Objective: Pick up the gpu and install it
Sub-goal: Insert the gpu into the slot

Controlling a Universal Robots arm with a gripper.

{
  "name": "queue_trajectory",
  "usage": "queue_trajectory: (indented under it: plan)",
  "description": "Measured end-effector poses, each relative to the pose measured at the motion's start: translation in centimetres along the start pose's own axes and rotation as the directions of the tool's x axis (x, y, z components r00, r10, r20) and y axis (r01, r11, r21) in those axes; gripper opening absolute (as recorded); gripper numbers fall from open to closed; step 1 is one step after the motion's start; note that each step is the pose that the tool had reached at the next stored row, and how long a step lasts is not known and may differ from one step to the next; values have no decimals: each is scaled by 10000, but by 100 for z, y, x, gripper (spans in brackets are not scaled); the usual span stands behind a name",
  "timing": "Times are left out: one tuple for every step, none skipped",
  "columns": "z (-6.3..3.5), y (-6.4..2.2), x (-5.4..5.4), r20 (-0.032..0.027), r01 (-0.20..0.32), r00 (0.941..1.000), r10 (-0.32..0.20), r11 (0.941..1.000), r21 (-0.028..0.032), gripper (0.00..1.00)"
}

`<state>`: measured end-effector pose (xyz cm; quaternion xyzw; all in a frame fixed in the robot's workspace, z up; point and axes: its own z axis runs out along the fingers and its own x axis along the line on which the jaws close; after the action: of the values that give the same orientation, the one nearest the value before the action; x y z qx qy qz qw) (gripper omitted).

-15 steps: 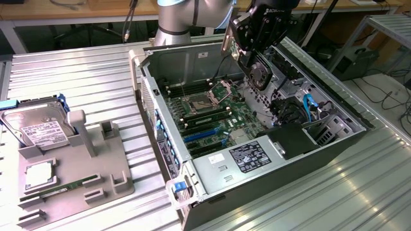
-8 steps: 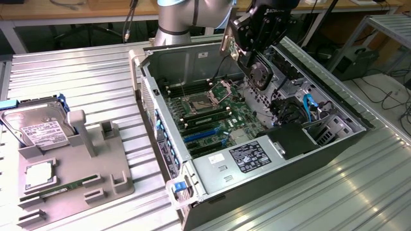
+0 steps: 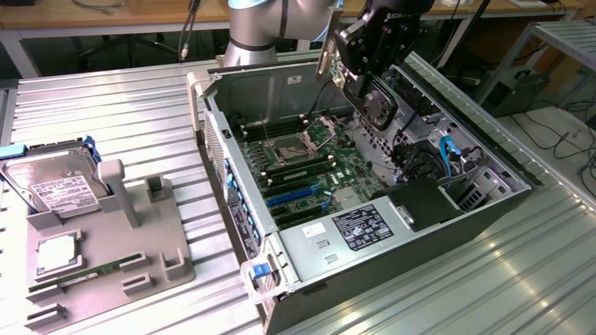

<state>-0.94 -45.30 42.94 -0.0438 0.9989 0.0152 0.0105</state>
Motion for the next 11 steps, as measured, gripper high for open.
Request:
queue_trajectory:
  plan:
    - [0, 0, 0, -2, 59, 10000, -59, 10000, -1, 27]
    - [0, 0, 0, -4, 115, 9999, -115, 9999, -1, 27]
    - [0, 0, 0, -5, 181, 9998, -181, 9998, -4, 27]
    - [0, 0, 0, -7, 243, 9997, -243, 9997, -5, 27]
    - [0, 0, 0, -9, 300, 9996, -300, 9996, -6, 27]
    - [0, 0, 0, -11, 358, 9994, -358, 9994, -8, 27]
    - [0, 0, 0, -14, 467, 9989, -467, 9989, -10, 27]
    - [0, 0, 0, -17, 574, 9984, -574, 9984, -13, 27]
    - [0, 0, 0, -19, 647, 9979, -647, 9979, -15, 27]
    - [0, 0, 0, -20, 709, 9975, -709, 9975, -16, 27]
    - [0, 0, 0, -21, 759, 9971, -759, 9971, -18, 27]
